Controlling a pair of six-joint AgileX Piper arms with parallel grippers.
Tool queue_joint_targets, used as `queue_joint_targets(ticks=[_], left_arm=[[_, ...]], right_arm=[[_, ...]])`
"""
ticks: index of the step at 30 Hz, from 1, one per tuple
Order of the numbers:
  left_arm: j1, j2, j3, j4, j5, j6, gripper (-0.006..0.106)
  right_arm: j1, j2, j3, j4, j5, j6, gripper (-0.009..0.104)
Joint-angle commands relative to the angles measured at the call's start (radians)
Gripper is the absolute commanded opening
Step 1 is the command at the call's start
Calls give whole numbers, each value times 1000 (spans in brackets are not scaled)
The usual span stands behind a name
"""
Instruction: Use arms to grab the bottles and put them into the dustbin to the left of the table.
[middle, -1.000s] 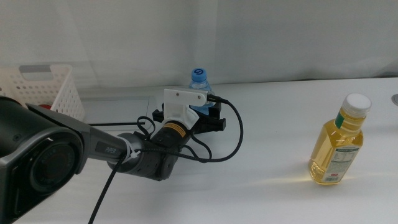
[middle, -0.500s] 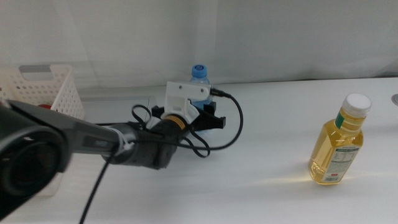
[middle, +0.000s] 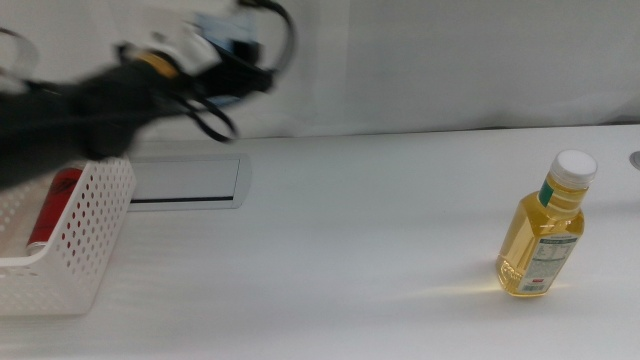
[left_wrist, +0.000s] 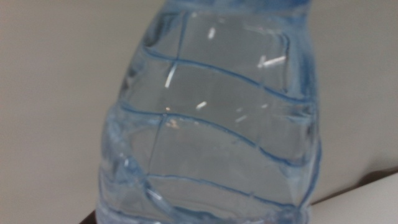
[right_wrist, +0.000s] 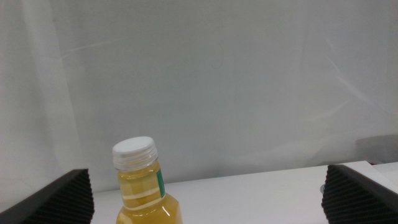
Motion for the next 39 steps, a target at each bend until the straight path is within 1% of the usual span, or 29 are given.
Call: queue_joint_targets(ticks=[1, 8, 11, 12, 13, 16, 19, 27, 39], left_arm=[[60, -115, -9, -10, 106, 9, -3], [287, -302, -20, -4, 496, 3, -3], [389, -313, -57, 0, 662, -58, -3], [416, -310, -69, 11, 697, -75, -3], [446, -304, -80, 43, 728, -101, -3], [508, -279, -108, 159, 808, -203, -3], [537, -249, -112, 209, 829, -239, -3], [543, -59, -115, 209, 871, -236, -3], [543, 132, -115, 209, 817, -239, -3]], right_arm=[[-6, -31, 41, -2, -9, -7, 103], [-6, -31, 41, -2, -9, -7, 103], [-6, -31, 41, -2, -9, -7, 103], [-6, -31, 41, -2, -9, -7, 103], [-6, -31, 41, -2, -9, -7, 103], [-6, -31, 41, 15, -9, -7, 103], [-6, -31, 41, 15, -11, -7, 103], [-6, -31, 41, 15, -11, -7, 103], [-6, -31, 41, 15, -9, -7, 103]])
